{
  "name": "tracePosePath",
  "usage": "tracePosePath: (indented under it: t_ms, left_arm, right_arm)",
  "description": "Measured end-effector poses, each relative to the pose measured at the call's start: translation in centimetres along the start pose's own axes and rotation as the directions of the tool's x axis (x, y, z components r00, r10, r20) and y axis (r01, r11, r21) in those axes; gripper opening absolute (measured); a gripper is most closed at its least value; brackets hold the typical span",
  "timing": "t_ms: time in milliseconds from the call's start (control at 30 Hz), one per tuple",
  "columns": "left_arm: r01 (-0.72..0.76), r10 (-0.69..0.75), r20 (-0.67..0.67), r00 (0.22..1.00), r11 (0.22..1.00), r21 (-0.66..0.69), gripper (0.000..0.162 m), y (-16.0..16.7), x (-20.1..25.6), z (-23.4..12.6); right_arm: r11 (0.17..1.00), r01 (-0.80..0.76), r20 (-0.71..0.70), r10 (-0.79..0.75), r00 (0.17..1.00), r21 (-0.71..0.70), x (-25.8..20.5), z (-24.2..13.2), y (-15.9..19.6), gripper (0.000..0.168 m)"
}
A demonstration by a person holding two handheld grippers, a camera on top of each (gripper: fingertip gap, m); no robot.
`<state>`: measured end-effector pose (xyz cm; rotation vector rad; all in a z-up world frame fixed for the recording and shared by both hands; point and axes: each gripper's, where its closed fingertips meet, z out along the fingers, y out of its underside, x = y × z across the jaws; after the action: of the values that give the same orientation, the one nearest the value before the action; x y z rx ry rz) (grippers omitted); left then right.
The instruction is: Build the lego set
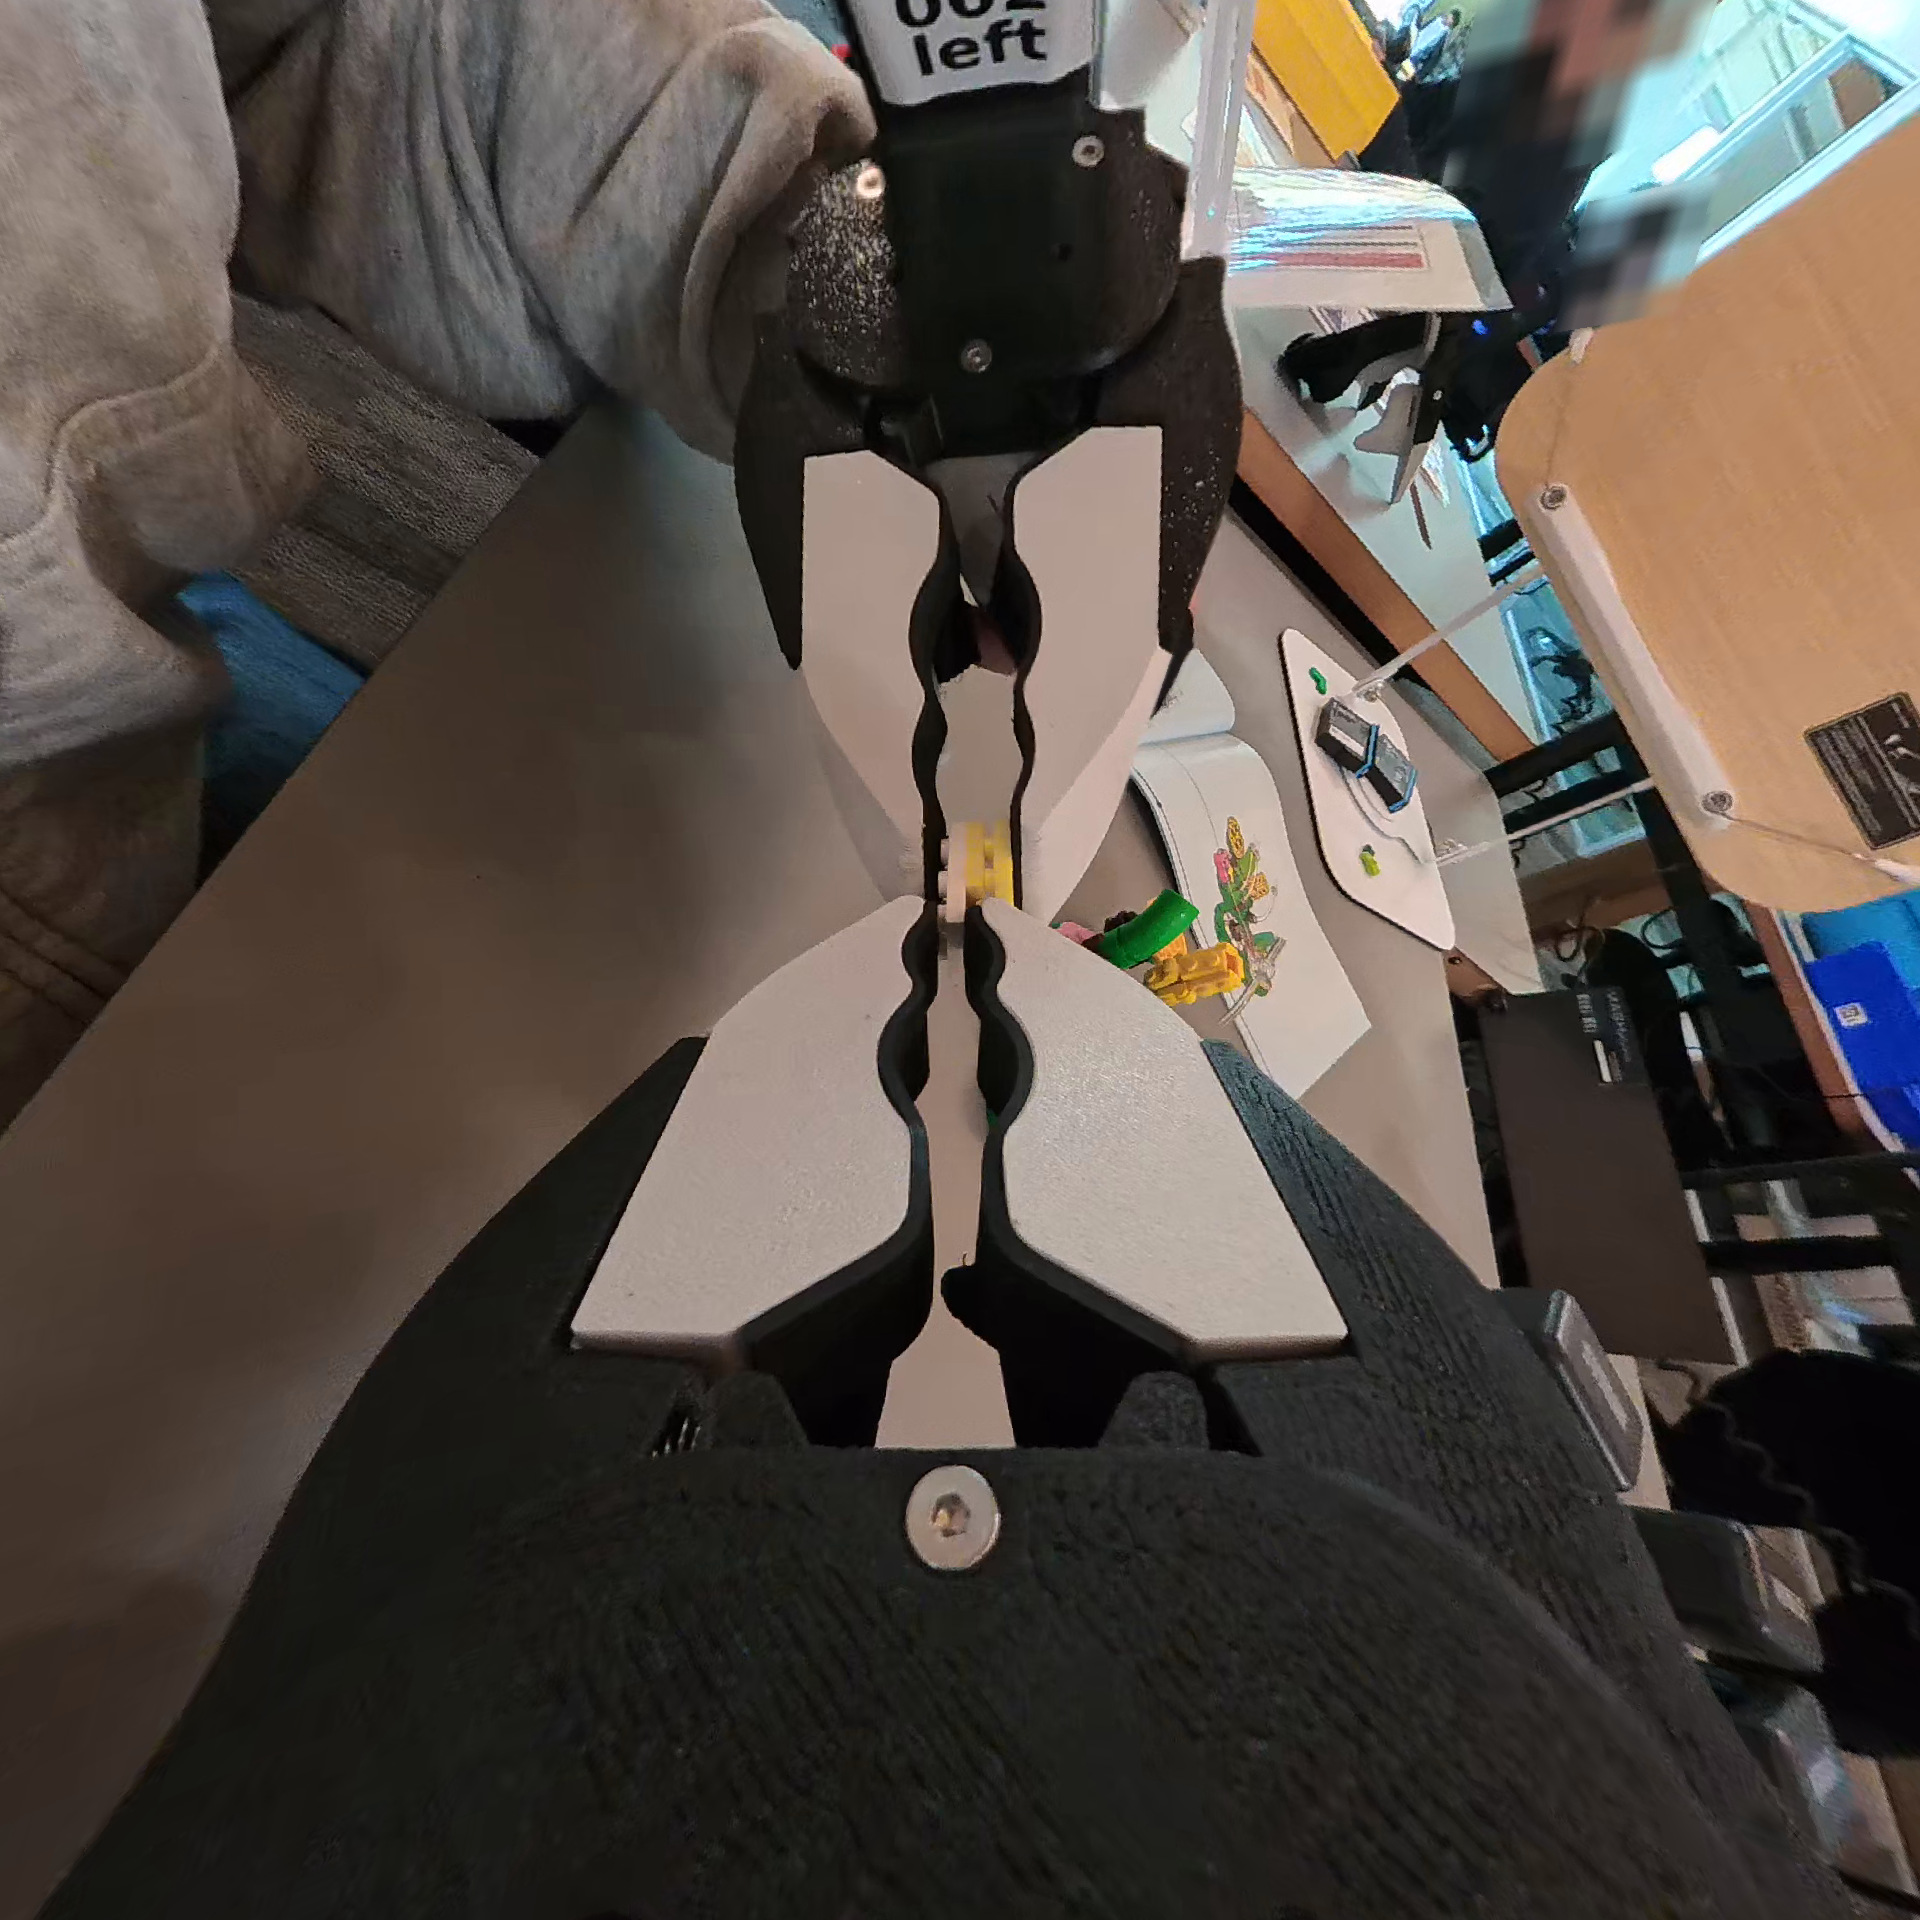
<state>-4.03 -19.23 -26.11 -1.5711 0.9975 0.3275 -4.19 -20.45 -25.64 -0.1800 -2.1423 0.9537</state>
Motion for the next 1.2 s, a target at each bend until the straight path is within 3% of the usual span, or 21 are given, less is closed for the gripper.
tracePosePath:
  t_ms: [533,900,1200]
  left_arm:
    - [0.01,-0.012,0.028,1.0,0.997,0.076,0.014,-1.3,-0.8,-0.4]
    - [0.014,-0.014,0.024,1.0,1.0,0.011,0.014,-0.3,-0.7,-0.2]
    - [-0.005,-0.006,0.071,0.997,0.989,0.147,0.014,-2.7,-1.1,-1.3]
  right_arm:
    - [0.998,-0.003,-0.027,0.004,1.0,0.055,0.6,-0.7,-1.3,0.004]
    - [1.0,0.008,-0.062,-0.008,0.998,-0.001,0.5,-0.2,-0.6,0.004]
    - [0.996,0.085,-0.12,-0.089,0.989,-0.04,0.5,-1.2,-2.6,0.004]
